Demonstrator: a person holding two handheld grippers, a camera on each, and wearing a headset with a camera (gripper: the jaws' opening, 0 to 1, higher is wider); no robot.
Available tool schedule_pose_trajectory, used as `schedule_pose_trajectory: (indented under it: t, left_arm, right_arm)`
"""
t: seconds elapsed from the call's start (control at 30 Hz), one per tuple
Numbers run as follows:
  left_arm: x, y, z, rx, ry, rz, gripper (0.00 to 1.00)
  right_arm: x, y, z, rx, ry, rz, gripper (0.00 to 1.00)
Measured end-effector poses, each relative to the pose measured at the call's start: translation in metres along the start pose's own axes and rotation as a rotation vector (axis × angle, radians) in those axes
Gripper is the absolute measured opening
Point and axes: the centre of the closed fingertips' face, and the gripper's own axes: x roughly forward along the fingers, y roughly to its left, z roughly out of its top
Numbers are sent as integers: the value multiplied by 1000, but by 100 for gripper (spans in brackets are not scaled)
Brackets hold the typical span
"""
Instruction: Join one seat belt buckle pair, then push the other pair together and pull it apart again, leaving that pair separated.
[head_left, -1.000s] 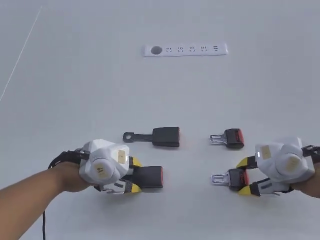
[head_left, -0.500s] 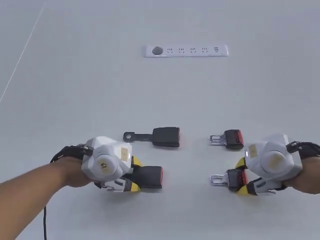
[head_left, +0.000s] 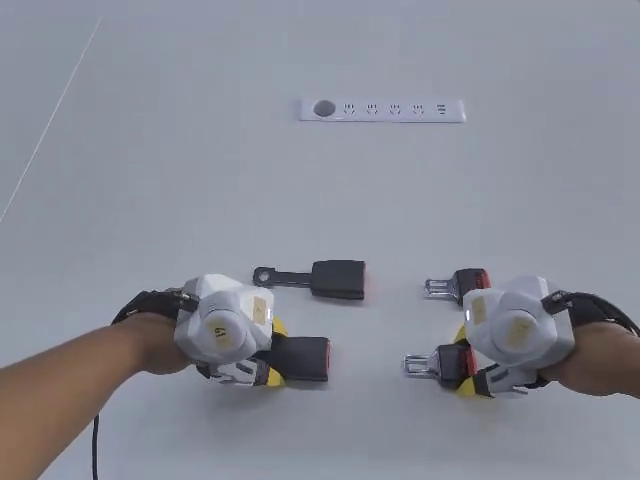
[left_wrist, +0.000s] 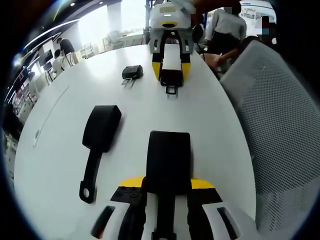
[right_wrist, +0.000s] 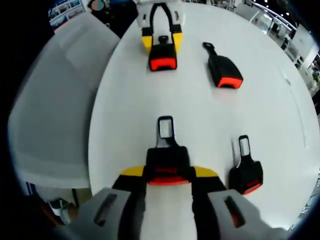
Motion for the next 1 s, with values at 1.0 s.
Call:
schedule_pose_trajectory:
  t: [1.0]
  left_arm:
    - [0, 0, 1, -18, 23, 6, 32]
  right_arm:
    - [23, 0, 70, -37, -69, 13, 36]
